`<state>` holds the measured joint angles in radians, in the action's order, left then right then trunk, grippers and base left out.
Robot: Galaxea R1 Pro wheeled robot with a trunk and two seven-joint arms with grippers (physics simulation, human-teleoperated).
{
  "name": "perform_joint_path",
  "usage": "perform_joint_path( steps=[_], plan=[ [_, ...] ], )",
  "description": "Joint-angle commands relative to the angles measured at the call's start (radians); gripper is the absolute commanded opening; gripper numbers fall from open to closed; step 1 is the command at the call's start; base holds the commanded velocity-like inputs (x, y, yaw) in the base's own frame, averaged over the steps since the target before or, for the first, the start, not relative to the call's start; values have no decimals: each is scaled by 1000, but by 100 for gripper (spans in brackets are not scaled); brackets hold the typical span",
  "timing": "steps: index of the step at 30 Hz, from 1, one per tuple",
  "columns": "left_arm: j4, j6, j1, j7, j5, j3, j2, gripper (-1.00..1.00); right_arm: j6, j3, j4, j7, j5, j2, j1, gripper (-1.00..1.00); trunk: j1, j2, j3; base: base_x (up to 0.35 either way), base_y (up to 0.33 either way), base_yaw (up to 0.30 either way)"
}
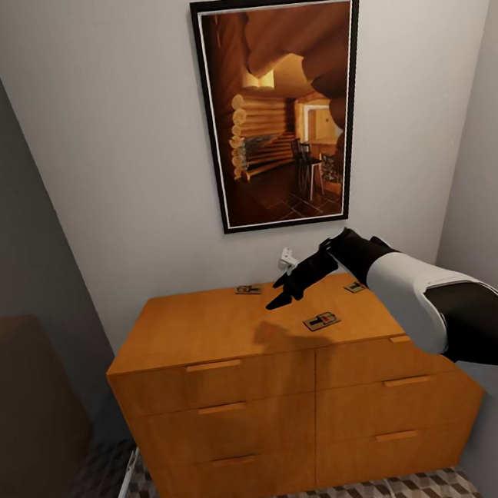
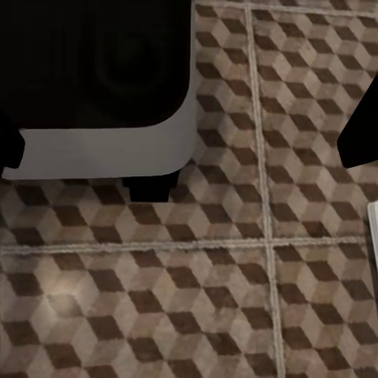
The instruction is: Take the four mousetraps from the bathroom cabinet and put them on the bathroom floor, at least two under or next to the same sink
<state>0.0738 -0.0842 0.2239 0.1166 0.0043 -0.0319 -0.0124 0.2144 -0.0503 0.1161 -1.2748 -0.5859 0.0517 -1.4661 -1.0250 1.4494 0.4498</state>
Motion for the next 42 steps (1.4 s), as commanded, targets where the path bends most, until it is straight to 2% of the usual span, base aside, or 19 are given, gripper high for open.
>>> perform_joint_path(
  steps=[1, 13, 42],
  plan=[
    [4, -7, 1, 2, 0, -3, 0, 100, 11, -5, 2, -3, 4, 1, 0, 100, 0, 1, 1, 0, 0, 0],
    [4, -5, -6, 3, 0, -3, 0, 100, 10, -5, -10, 3, 6, 21, 0, 100, 0, 1, 1, 83, 0, 0],
    [4, -5, -8, 3, 0, -3, 0, 100, 8, -5, -75, 7, 5, 21, 0, 100, 0, 1, 1, 50, 1, 0]
  ],
)
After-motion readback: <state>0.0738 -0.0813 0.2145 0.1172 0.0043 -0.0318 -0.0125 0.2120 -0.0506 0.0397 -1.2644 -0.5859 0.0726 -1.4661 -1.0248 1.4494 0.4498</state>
